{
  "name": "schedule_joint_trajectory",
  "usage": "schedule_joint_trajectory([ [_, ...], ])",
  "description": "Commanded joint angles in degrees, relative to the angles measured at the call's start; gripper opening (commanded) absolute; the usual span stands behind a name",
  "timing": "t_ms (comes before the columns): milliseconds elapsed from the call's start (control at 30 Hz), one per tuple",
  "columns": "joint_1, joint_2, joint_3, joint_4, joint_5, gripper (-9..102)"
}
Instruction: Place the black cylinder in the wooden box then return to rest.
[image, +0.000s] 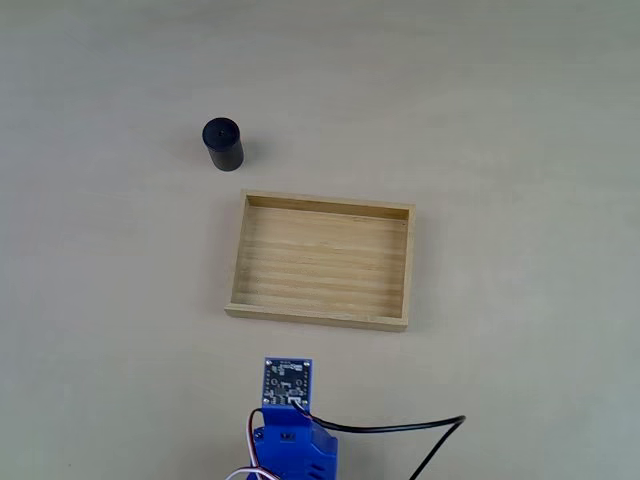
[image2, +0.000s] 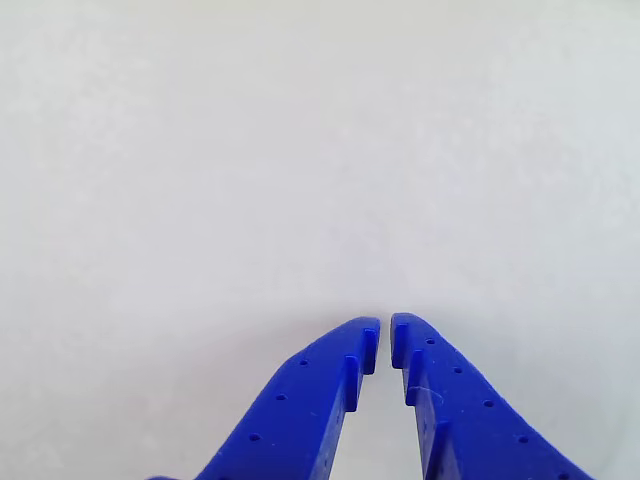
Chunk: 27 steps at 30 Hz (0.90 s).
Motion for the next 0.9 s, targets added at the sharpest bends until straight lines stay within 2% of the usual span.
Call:
schedule_joint_trajectory([
  [0, -1.2, 4.0, -8.5, -6.2, 0.4, 0],
  [200, -3.1, 11.3, -14.9, -13.2, 2.1, 0],
  [467, -7.9, 21.2, -25.2, -14.6, 2.3, 0],
  [733, -8.4, 33.8, -33.6, -22.7, 1.8, 1],
  [867, -7.6, 41.1, -38.4, -26.9, 0.5, 9],
])
